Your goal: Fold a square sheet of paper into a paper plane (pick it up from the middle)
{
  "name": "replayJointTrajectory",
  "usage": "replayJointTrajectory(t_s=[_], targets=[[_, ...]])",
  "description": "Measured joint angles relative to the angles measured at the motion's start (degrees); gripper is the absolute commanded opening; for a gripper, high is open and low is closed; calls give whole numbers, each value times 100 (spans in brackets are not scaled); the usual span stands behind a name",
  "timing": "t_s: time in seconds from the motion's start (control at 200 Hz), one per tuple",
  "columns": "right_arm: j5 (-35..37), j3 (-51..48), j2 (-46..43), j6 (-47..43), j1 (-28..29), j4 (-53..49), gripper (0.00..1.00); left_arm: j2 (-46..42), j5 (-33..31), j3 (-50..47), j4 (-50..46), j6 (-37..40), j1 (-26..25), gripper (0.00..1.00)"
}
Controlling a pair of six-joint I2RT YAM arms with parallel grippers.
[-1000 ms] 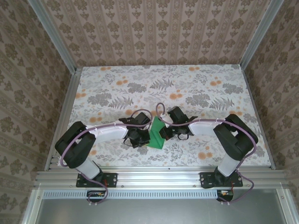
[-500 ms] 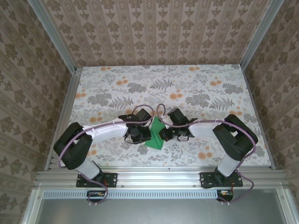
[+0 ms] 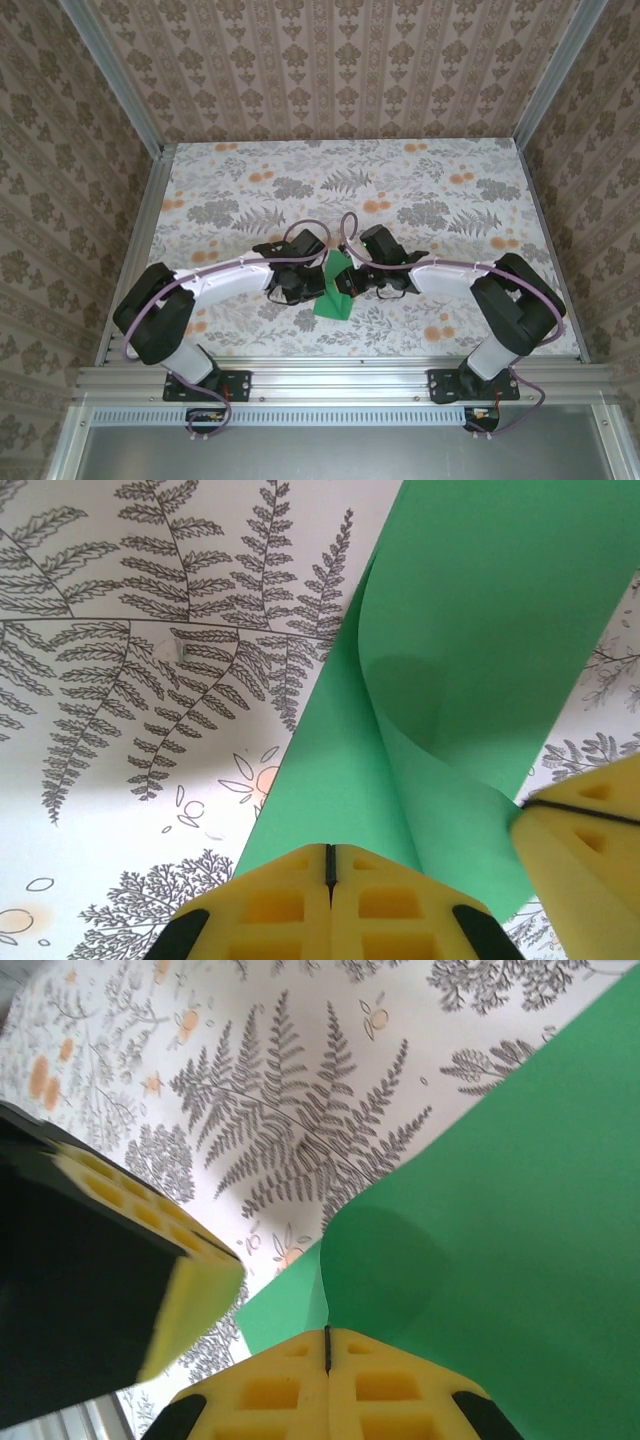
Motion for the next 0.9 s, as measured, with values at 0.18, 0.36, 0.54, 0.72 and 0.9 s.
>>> replayJointTrajectory(t_s=[0.18,0.36,0.54,0.72,0.9], targets=[[-94,35,0,369,151,11,6,223,-9,-192,149,-129,0,0],[142,-35,0,511,433,2,6,278,-11,-417,337,-267,2,0],[251,-94,0,522,448,-101,6,286,-2,-442,378,-299,2,0],[249,-133,0,584,444,-46,6,229,7,-518,483,-374,2,0],[251,-205,0,828,433,157,5,109,50,-675,752,-520,-94,0]])
